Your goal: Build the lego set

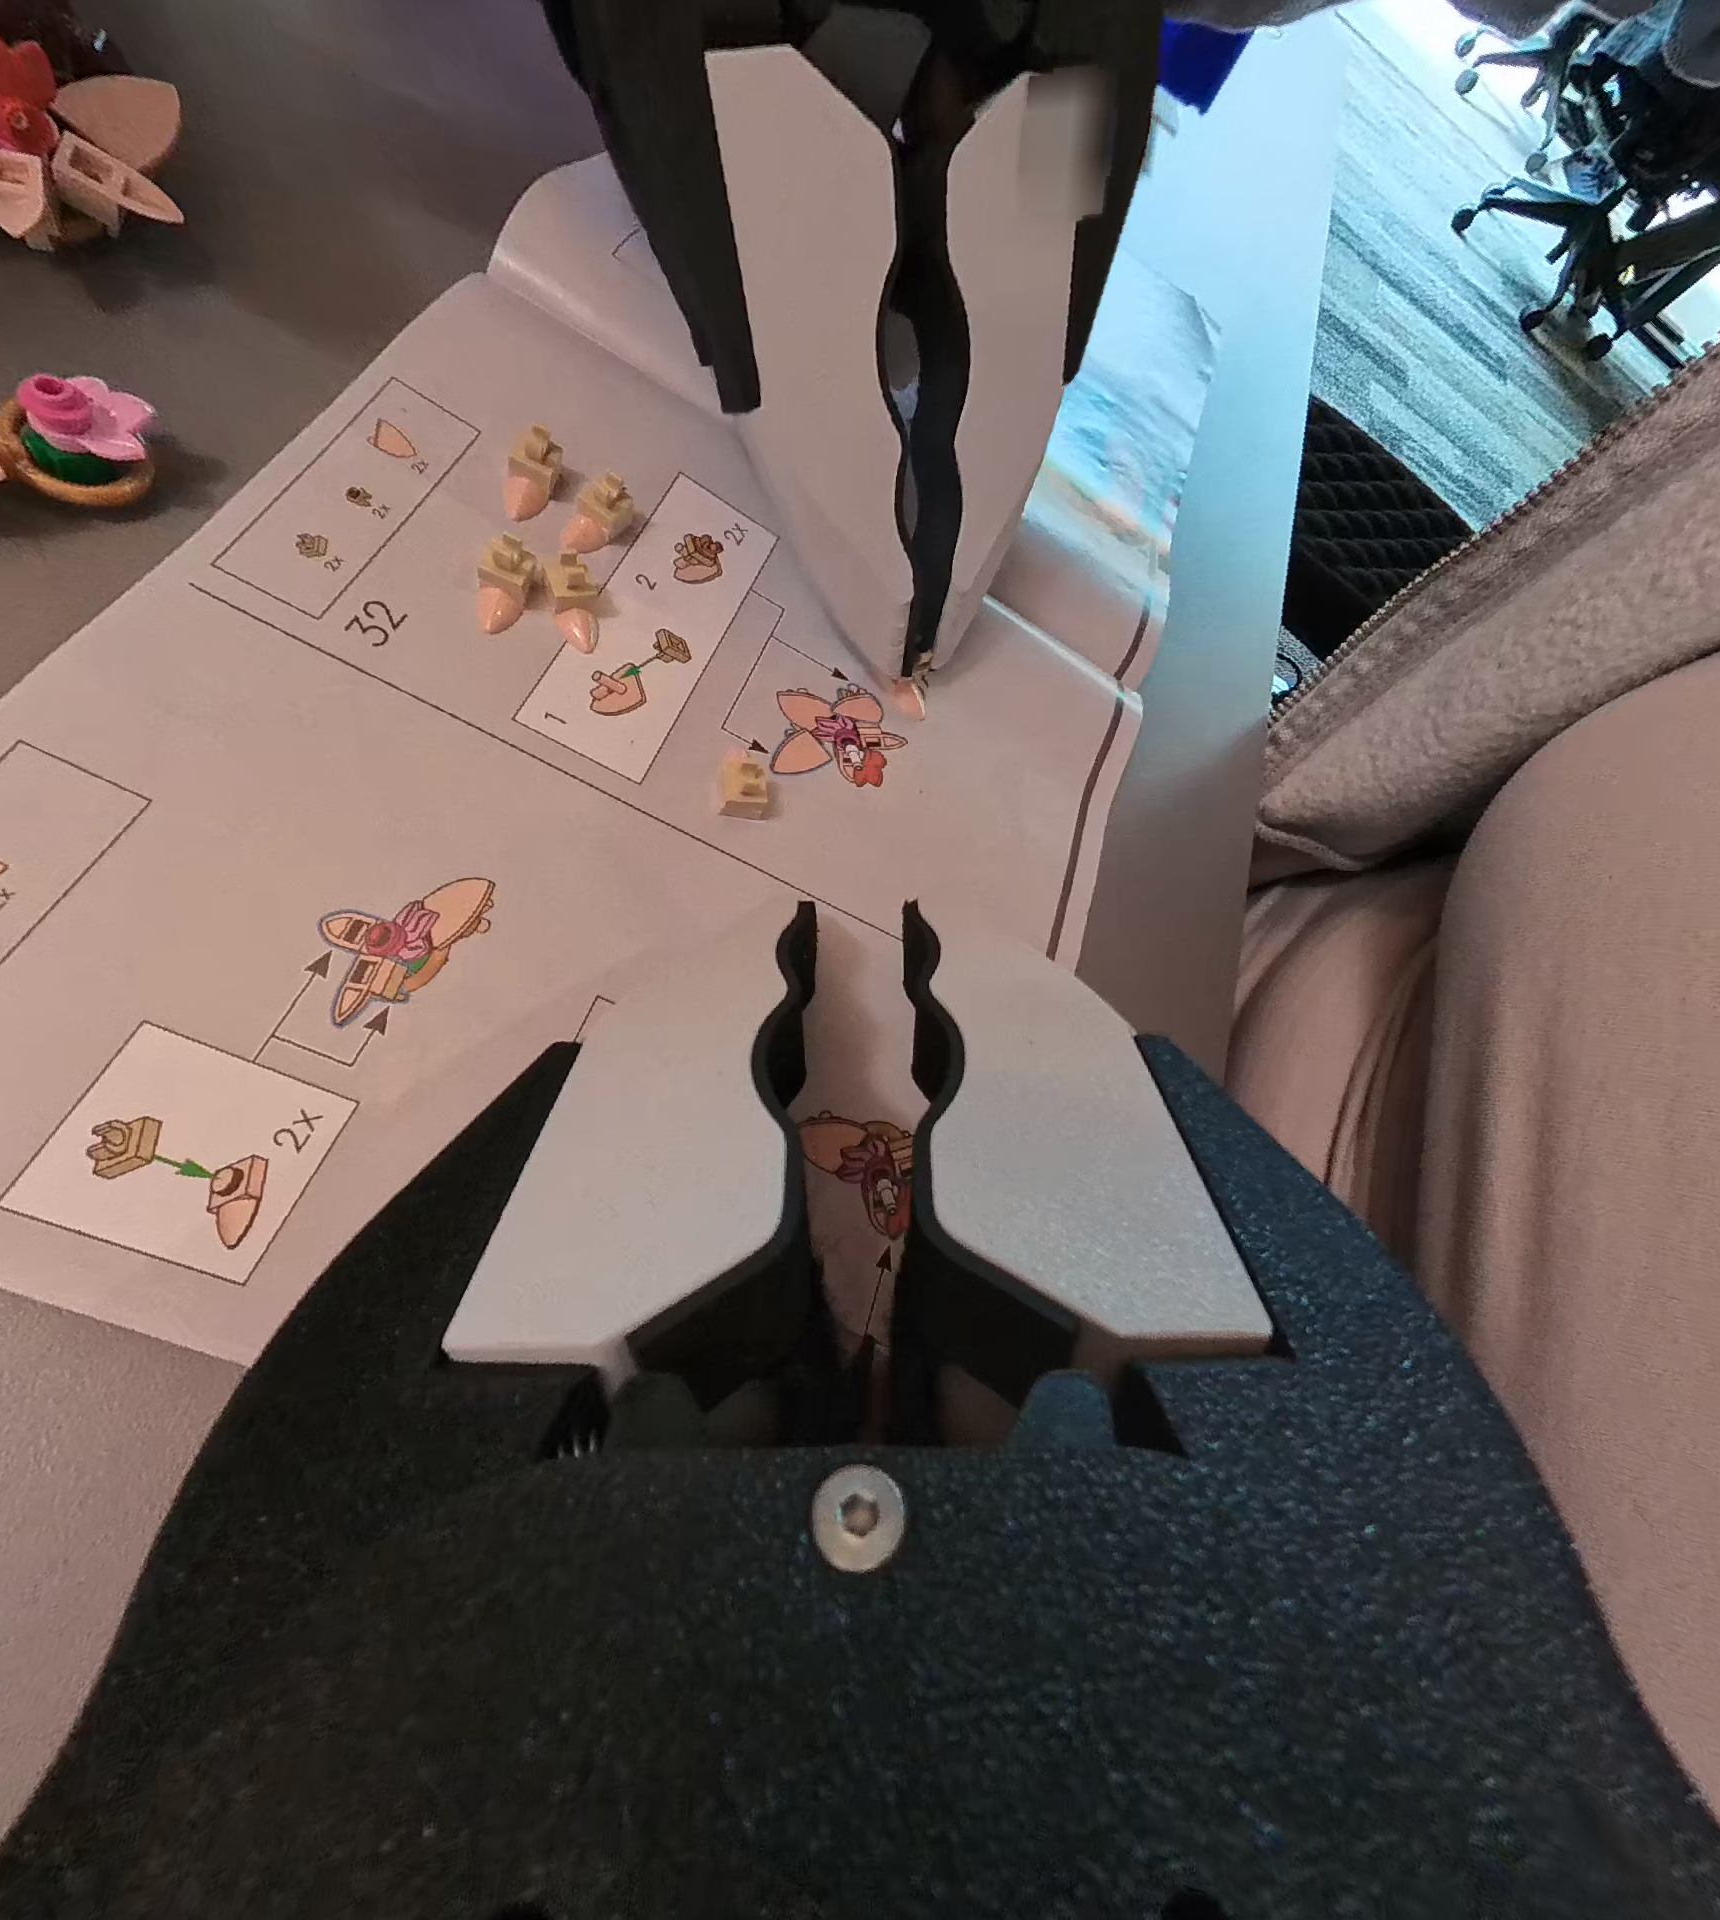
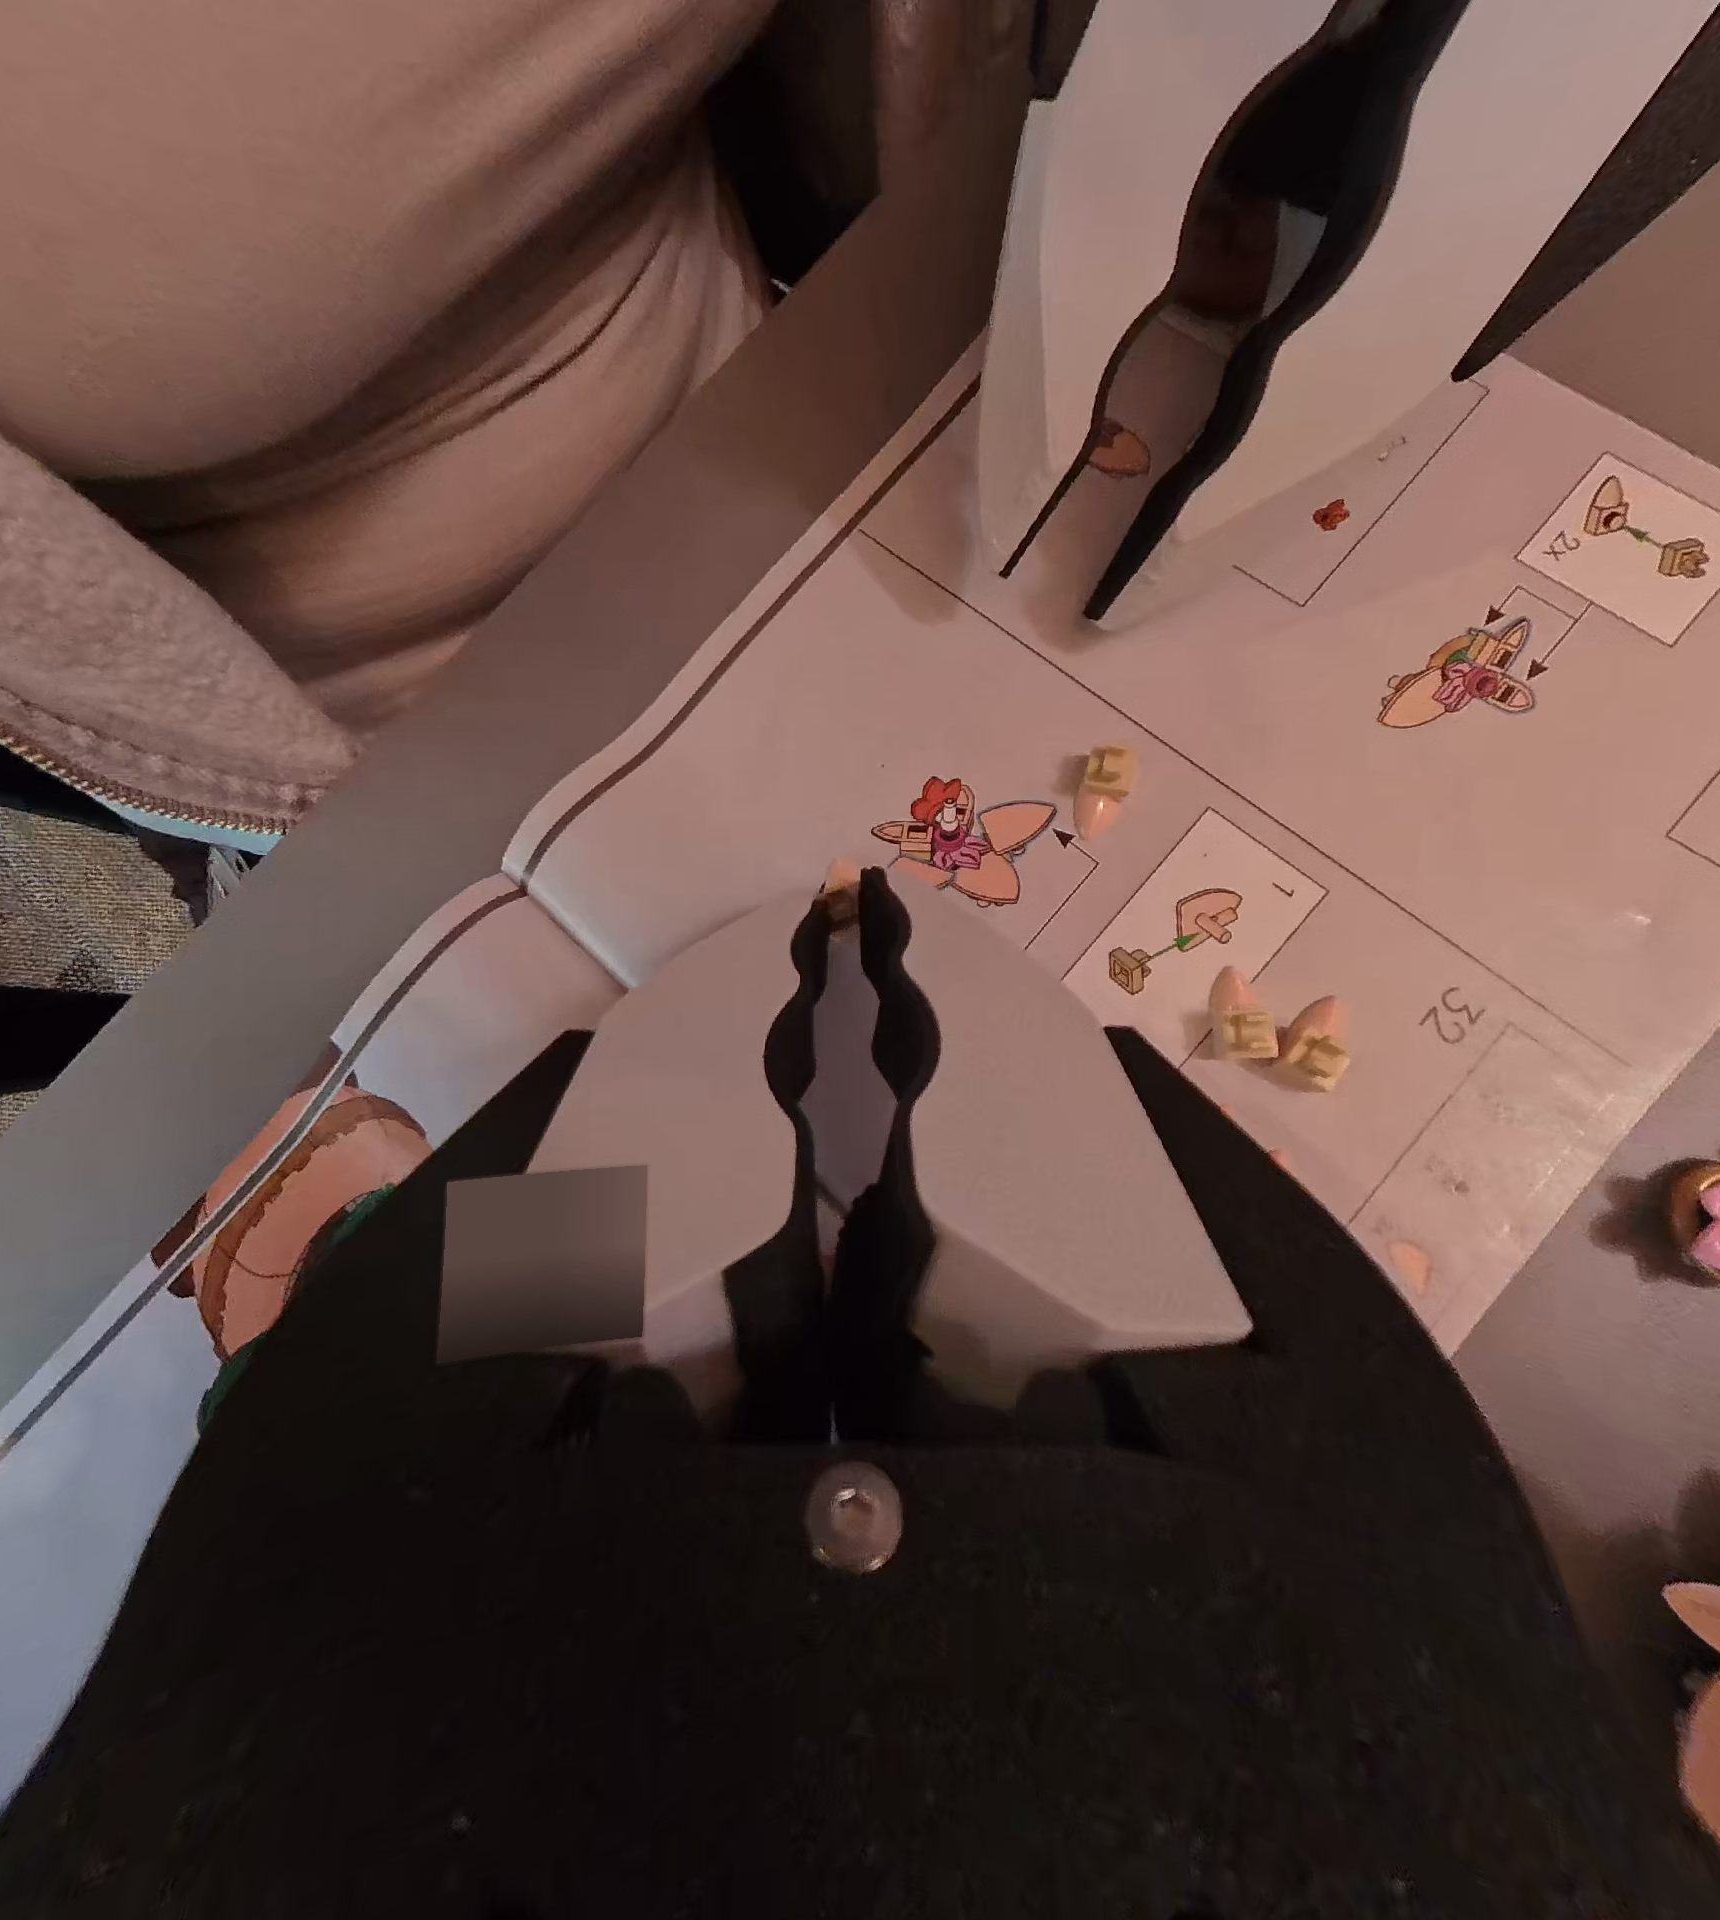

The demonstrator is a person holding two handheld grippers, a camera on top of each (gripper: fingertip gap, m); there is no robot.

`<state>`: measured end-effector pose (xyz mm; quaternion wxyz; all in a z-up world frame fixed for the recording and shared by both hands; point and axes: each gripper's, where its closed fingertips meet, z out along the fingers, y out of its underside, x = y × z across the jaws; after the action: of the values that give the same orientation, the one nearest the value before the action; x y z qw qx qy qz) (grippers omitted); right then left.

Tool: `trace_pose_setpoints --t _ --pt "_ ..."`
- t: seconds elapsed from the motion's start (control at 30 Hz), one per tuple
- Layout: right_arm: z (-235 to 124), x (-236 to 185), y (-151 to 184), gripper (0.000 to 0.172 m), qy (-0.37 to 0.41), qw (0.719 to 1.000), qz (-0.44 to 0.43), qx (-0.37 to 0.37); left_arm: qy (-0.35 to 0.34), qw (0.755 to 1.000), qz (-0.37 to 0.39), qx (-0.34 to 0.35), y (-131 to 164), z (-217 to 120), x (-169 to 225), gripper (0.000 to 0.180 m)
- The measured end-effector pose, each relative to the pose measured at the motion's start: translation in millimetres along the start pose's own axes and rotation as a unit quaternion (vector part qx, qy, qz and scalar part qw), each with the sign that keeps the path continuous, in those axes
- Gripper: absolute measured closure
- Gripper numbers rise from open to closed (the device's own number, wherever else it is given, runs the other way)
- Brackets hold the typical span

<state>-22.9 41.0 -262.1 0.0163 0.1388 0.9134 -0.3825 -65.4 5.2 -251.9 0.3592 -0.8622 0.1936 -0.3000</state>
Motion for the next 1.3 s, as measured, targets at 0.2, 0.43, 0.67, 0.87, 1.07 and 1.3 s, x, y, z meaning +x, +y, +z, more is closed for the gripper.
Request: trace_pose_setpoints --t 0.2,0.43,0.67,0.87,1.07,1.3 --pt "1.1 -0.3 1.8 0.166 -0.03 0.999 0.003 -0.014 0.0 1.0 -0.001 -0.002 0.4 0.2 -0.1 0.165" --pt "0.7 -0.9 3.5 0.166 -0.08 0.992 0.04 -0.087 0.002 1.0 -0.002 -0.004 0.7 0.5 0.1 0.164" --pt "0.9 -0.7 4.6 0.166 -0.058 0.984 0.021 -0.165 0.008 1.0 -0.005 0.002 -0.6 -0.8 0.7 0.164" --pt "1.8 0.2 4.5 0.165 -0.036 0.991 -0.01 -0.128 0.008 1.0 -0.005 0.004 -0.9 -1.1 0.8 0.164" --pt "1.3 1.0 3.1 0.164 -0.024 0.994 -0.007 -0.107 0.006 1.0 -0.004 0.002 -0.5 -0.5 0.5 0.164" --pt "-3.6 4.2 6.6 0.154 0.01 0.994 0.011 -0.111 0.005 1.0 -0.003 0.002 -0.4 -0.3 0.6 0.164"
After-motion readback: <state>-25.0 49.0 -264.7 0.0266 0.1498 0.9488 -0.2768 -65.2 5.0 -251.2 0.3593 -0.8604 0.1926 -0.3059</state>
